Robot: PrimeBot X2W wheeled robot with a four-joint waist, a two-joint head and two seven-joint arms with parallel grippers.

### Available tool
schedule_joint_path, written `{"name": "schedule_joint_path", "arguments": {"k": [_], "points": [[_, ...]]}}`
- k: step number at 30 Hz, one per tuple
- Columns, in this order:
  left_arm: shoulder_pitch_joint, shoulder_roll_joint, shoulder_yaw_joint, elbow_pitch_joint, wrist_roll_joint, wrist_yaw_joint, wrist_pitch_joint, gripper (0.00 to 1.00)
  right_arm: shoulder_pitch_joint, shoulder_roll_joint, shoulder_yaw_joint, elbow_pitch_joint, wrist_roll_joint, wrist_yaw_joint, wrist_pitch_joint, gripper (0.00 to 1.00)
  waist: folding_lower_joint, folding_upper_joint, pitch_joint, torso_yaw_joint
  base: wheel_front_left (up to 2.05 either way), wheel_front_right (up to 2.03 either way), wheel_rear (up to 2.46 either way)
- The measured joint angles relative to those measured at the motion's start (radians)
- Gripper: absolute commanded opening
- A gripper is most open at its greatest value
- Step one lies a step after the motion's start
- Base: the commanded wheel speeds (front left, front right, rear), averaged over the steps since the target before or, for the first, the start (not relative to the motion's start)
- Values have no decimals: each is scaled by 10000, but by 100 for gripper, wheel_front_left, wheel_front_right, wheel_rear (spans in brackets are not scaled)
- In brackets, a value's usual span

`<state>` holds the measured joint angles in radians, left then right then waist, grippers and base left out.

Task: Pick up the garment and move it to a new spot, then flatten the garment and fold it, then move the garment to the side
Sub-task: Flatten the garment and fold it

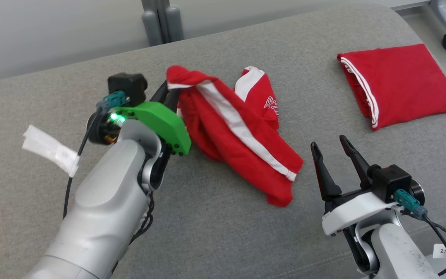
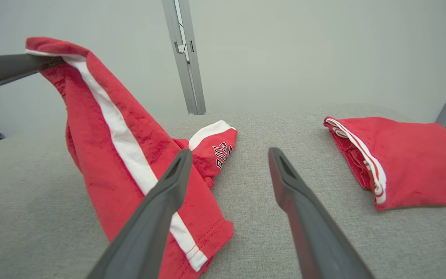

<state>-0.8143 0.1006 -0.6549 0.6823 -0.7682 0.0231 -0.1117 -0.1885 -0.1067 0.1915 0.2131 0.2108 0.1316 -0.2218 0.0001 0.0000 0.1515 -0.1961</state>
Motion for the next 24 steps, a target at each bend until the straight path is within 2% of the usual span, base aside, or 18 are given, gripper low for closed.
{"name": "schedule_joint_path", "arguments": {"k": [4, 9, 11, 12, 13, 19, 24], "points": [[843, 198, 303, 612, -303, 399, -201, 0, 0, -25, -6, -10, -15, 0, 0, 100, 0, 0, 22, 381, 0, 0, 0], [2013, 144, 667, 972, -970, 573, -217, 0, 6, -73, 29, -42, -25, 0, 17, 100, 0, 0, 0, 994, 0, 0, 0], [2360, 96, 711, 1011, -1112, 575, -209, 34, 6, -75, 36, -88, -31, 0, 90, 100, 0, 0, -15, 1226, 0, 0, 0], [2539, 71, 721, 1005, -1202, 566, -201, 82, 6, -75, 54, -111, -31, 0, 96, 100, 0, 0, -24, 1352, 0, 0, 0], [2683, 54, 713, 997, -1250, 558, -201, 100, 8, -79, 46, -132, -33, 0, 105, 100, 0, 0, -32, 1454, 0, 0, 0], [3440, 52, 826, 591, -1553, 288, -571, 100, 69, -148, -54, -224, -69, 0, 192, 100, 0, 0, -93, 2078, 0, 0, 0], [3962, 359, 1116, -305, -1590, -4, -1185, 100, 202, -186, -115, -305, -96, 0, 249, 100, 0, 0, -216, 2326, 0, 0, 0]]}}
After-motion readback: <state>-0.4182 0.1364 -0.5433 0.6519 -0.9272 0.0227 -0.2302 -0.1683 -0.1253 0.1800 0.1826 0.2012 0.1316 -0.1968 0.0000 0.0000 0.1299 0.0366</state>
